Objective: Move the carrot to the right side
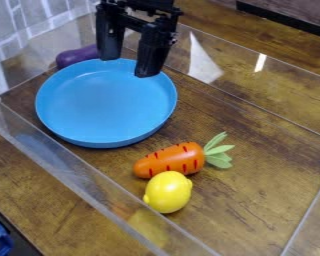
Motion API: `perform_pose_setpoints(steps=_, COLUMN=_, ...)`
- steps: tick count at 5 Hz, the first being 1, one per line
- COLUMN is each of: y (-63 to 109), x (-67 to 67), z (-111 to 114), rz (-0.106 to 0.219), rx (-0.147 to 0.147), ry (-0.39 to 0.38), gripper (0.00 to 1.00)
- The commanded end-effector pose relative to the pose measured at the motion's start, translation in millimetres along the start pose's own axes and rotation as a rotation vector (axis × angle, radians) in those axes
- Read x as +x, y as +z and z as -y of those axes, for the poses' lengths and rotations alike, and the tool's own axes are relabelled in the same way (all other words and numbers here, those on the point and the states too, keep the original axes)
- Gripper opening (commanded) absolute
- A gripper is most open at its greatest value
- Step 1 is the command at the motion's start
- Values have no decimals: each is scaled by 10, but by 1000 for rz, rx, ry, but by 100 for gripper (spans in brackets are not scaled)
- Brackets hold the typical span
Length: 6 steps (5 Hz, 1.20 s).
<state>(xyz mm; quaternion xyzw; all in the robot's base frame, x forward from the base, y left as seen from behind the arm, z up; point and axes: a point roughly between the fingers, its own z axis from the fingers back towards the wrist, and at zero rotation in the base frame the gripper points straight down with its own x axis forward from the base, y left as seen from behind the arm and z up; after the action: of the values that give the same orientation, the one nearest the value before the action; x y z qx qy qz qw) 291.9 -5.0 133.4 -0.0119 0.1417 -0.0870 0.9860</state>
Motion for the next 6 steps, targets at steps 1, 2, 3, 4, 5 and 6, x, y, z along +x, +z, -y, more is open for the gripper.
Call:
perform_pose_setpoints(steps=1, y=225, x=-90, z=-12, rz=75, rx=12, ry=7, gripper=100)
perform_pose_setpoints(steps=2, y=242, x=-95, z=-12, rz=77, rx=14, ry=6, gripper=100)
perform_pose_setpoints(steps=3, y=260, x=-95, z=-12, rz=80, rx=17, ry=5, gripper=100)
perform_pose_setpoints(steps=4, y=272, x=-93, z=-12, rz=84, rx=21, ry=4, gripper=100)
perform_pose_setpoints(steps=5, y=283, x=-92, z=-9, rz=88, rx=25, ry=6, gripper=100)
perform_pose_setpoints(steps=6, y=271, x=-69, z=-3, rz=88, rx=27, ry=-4, gripper=100)
